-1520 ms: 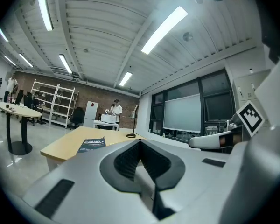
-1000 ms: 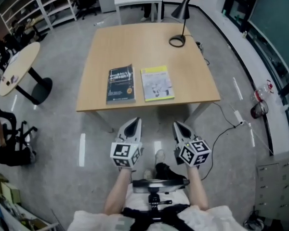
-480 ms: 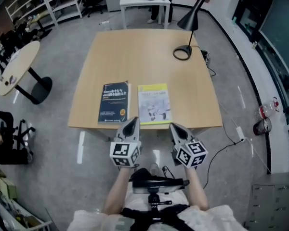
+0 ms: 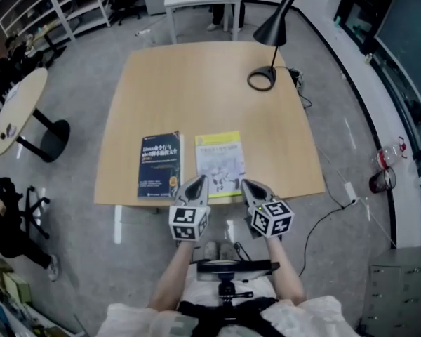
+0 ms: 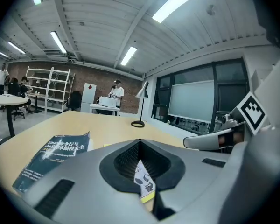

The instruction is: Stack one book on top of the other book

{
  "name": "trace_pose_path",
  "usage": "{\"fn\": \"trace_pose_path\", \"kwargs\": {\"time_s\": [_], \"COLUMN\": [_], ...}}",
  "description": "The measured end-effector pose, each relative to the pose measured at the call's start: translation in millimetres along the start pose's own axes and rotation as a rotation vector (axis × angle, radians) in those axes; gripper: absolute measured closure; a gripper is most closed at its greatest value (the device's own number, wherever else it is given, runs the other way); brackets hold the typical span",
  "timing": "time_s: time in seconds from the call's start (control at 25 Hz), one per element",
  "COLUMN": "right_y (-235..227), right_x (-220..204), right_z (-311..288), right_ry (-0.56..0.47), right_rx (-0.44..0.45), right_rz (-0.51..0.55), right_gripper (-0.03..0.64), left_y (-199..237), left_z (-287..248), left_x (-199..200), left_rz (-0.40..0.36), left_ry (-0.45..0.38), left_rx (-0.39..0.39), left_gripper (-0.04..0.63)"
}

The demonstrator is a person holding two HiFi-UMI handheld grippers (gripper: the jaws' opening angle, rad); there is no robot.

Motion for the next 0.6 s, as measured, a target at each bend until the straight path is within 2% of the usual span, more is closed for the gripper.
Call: {"fn": "trace_pose_path", "kwargs": {"time_s": [0.2, 0.36, 0.6], "right_y": [-31, -44, -49], "right_x": [-25, -42, -59], "right_z": [-40, -62, -81], "right_ry": [0.127, 0.227, 0.337], "right_rx": [-0.056, -0.076, -0.092], "right_rz": [-0.008, -0.019, 0.007], "right_gripper": [0.615, 0.615, 0.615], "left_y": [9, 15, 18], "left_z": [-35, -52, -72], "left_x": [-37, -57, -77], "left_rz": [0.003, -0.053, -0.025], "left_ry": [0.141, 0.265, 0.383], "left_rx": [0.02, 0.058, 0.045], "left_gripper": [0.595, 0.595, 0.595]}}
Point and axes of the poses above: the fingertips, and each gripper's own axes: z backward along the fingers, y to its left, x out of its top, the point moved 9 cm from there along z, backward along the fingers
